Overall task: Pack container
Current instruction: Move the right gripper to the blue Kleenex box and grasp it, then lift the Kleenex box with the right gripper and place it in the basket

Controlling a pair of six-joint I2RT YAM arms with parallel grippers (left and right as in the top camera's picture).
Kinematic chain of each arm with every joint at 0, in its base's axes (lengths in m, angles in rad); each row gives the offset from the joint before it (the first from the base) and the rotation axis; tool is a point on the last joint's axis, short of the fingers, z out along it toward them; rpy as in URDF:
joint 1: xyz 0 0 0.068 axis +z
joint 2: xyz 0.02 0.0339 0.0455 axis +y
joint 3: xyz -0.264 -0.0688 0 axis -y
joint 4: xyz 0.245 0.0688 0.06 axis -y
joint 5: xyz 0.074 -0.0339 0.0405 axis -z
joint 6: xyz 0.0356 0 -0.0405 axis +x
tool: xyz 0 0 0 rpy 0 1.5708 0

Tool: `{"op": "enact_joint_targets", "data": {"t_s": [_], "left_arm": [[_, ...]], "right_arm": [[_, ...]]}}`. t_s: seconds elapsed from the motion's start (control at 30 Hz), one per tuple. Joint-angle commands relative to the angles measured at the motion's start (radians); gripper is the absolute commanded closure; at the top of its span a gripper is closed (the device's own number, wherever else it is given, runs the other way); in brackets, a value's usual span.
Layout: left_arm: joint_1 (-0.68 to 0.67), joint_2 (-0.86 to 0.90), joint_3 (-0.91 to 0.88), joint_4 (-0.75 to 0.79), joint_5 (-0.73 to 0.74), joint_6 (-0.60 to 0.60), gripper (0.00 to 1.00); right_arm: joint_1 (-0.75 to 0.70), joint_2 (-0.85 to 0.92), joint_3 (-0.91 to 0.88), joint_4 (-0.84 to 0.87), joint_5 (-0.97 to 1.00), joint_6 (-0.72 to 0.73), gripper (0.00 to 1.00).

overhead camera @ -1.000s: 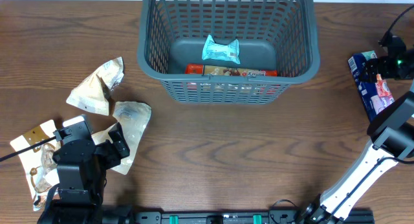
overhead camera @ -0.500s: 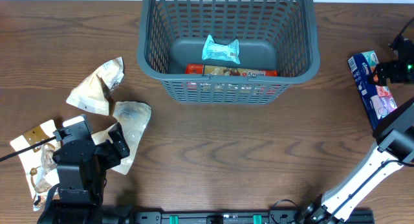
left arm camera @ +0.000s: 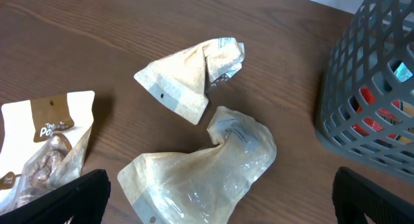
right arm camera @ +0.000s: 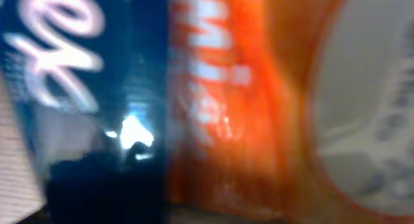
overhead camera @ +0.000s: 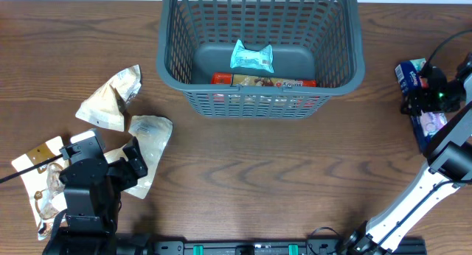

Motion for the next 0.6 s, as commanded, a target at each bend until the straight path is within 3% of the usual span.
{"op": "enact_joint_targets", "data": {"t_s": [0.0, 0.1, 0.13, 0.33, 0.5, 0.57], "left_arm": [[-0.004, 0.0, 0.017, 0.005, -0.001, -0.009, 0.01], [-0.004, 0.0, 0.017, 0.005, -0.001, -0.009, 0.01], [-0.004, 0.0, 0.017, 0.005, -0.001, -0.009, 0.01], [-0.004, -0.001, 0.017, 0.003, -0.001, -0.009, 0.01], [-0.004, -0.001, 0.017, 0.003, -0.001, -0.009, 0.01], [-0.004, -0.001, 0.017, 0.003, -0.001, -0.009, 0.01]], "right_arm": [[0.014, -0.005, -0.03, 0.001, -0.045, 0.038, 0.5], [0.026, -0.005, -0.021, -0.002, -0.094, 0.068, 0.8], [0.032, -0.006, -0.015, -0.006, -0.102, 0.078, 0.83], [0.113, -0.034, 0.107, -0.074, -0.111, 0.148, 0.92], [0.203, -0.125, 0.309, -0.112, -0.122, 0.201, 0.92], [0.244, -0.175, 0.401, -0.115, -0.122, 0.239, 0.99]]}}
